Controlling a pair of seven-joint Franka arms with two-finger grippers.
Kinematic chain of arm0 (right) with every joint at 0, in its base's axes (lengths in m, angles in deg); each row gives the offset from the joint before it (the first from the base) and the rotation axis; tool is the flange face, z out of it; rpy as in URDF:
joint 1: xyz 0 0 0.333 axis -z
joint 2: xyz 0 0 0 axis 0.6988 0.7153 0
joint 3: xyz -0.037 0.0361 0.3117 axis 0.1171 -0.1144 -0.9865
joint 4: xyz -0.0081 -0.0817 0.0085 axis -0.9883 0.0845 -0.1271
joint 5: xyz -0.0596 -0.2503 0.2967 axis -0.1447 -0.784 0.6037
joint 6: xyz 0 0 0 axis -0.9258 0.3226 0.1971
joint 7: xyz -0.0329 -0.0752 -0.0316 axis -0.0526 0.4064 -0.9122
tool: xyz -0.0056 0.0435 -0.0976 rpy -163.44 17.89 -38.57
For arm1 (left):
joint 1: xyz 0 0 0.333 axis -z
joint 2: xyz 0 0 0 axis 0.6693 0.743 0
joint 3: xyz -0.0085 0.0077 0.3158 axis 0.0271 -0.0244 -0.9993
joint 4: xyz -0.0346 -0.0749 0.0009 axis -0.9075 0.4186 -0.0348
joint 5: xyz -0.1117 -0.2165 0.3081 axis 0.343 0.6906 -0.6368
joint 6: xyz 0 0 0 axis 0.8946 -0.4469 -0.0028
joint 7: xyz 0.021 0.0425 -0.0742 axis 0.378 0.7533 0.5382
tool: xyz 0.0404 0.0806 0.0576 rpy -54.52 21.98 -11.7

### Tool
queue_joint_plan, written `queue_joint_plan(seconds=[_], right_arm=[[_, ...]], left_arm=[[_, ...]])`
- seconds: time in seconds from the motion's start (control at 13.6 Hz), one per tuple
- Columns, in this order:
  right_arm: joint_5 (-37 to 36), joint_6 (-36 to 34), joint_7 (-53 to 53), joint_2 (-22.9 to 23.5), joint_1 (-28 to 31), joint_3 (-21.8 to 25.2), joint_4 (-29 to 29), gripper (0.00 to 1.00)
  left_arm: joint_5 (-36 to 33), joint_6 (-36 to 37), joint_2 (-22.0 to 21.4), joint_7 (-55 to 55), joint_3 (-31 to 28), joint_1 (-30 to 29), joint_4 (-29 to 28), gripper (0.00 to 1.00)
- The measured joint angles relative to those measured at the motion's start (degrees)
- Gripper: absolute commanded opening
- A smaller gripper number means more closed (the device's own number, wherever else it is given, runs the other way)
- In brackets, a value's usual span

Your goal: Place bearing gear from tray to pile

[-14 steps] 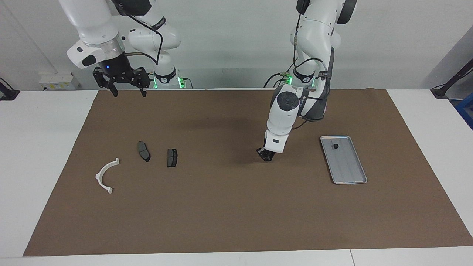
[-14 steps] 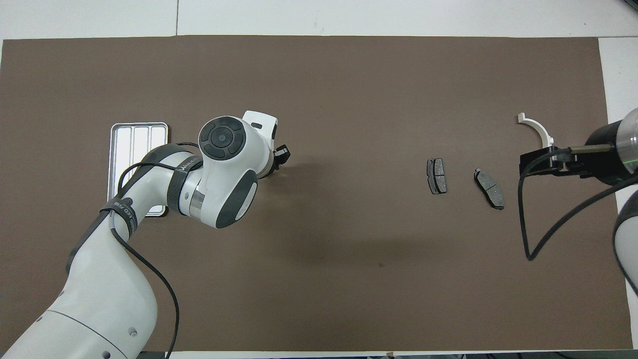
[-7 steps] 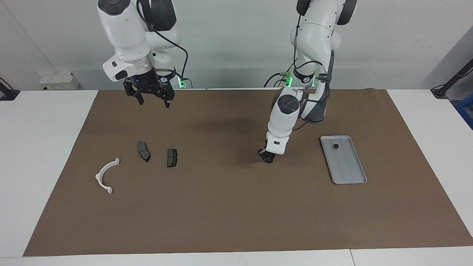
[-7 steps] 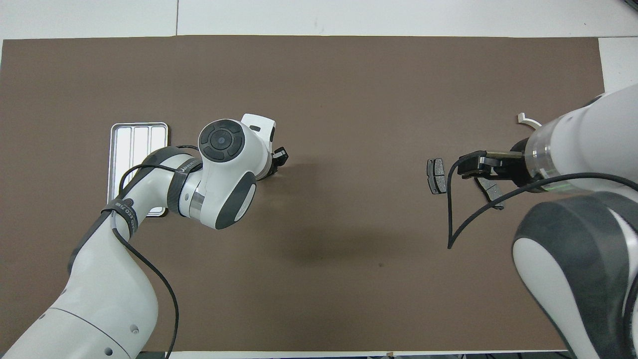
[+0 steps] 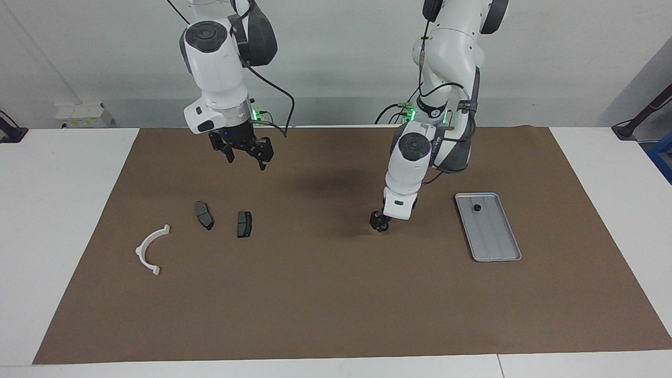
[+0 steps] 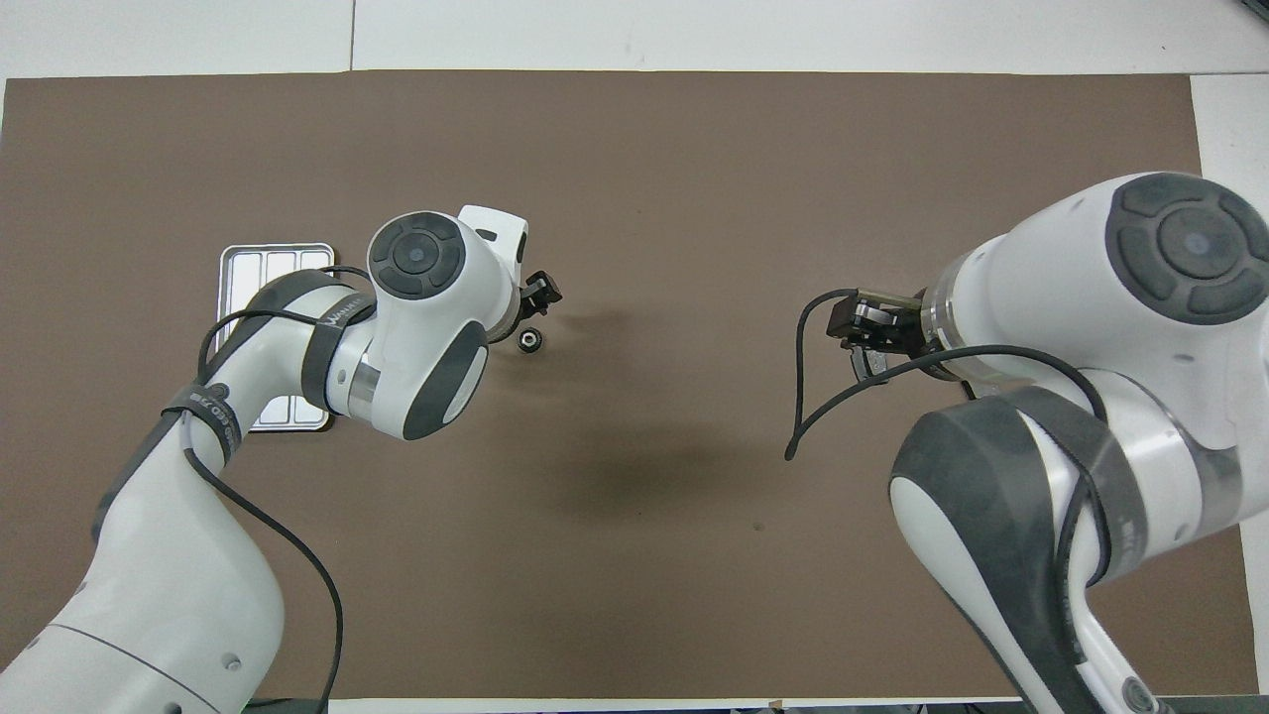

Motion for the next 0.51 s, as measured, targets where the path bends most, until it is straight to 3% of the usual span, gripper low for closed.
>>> queue_joint_plan(seconds=[0.22, 0.51], right_arm=[[0.01, 4.40, 8.02, 3.38, -4.12, -0.04, -0.26, 0.90], [0.01, 12.01, 22.27, 10.79, -11.34, -0.14, 0.83, 0.90]], left_arm=[[-0.33, 6.31, -4.00, 10.74, -0.22, -4.82, -0.94, 1.00], [-0.34, 7.74, -9.94, 31.27, -0.37, -13.27, -10.35, 1.00]])
